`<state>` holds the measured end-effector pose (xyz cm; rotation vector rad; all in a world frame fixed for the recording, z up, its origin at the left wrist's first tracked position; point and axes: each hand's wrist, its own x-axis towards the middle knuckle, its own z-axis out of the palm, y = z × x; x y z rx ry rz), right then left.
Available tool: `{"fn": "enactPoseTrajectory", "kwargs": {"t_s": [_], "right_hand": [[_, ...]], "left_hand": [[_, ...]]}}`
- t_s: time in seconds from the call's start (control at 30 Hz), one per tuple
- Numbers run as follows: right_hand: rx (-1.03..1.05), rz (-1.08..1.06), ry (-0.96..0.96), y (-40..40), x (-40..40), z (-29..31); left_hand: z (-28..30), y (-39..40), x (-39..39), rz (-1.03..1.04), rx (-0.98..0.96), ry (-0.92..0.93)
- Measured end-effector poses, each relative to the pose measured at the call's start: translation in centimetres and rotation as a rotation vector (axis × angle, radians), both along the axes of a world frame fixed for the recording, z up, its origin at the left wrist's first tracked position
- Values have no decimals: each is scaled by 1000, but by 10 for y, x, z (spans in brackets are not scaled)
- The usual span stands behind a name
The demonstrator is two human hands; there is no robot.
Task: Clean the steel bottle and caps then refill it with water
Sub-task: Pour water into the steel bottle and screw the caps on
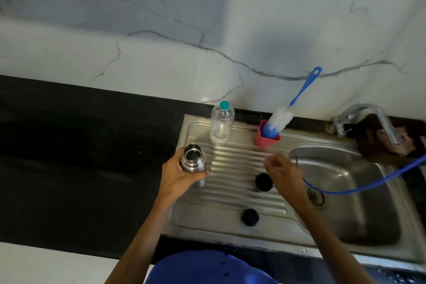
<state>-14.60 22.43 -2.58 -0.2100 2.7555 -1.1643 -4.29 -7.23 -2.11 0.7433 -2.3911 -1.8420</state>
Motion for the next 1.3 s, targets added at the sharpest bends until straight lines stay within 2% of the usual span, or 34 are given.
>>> {"fn": "enactPoseTrajectory", "kwargs": {"t_s": [0.13, 0.27, 0.5, 0.73, 0.87, 0.93, 0.97, 1.1, 1.2, 1.3], "right_hand": [[178, 213, -228, 46, 61, -32], [418, 454, -250, 43, 97, -63], [522, 439, -137, 12, 105, -88], [425, 426, -134, 13, 102, -95], [281, 281, -132, 15, 98, -89], [185, 203, -219, 14, 95, -80], [22, 124, -341, 12, 93, -71], [-906, -231, -922, 12, 85, -26], [-1166, -179, -1013, 19, 81, -7], [-1232, -142, -954, 30, 78, 11]], "left_hand": [[-3, 22, 5, -23, -18, -11], [-9, 42, 16, -49, -13, -42], [-18, 61, 41, -83, -60, -80], [-24, 73, 60, -62, -55, -105], [-27, 77, 65, -59, -66, -124], [-28, 78, 67, -49, -67, -125], [-29, 78, 67, -44, -67, -121], [-30, 82, 68, -46, -69, -111], [-31, 83, 71, -52, -84, -108], [-32, 87, 71, -68, -85, -101]]}}
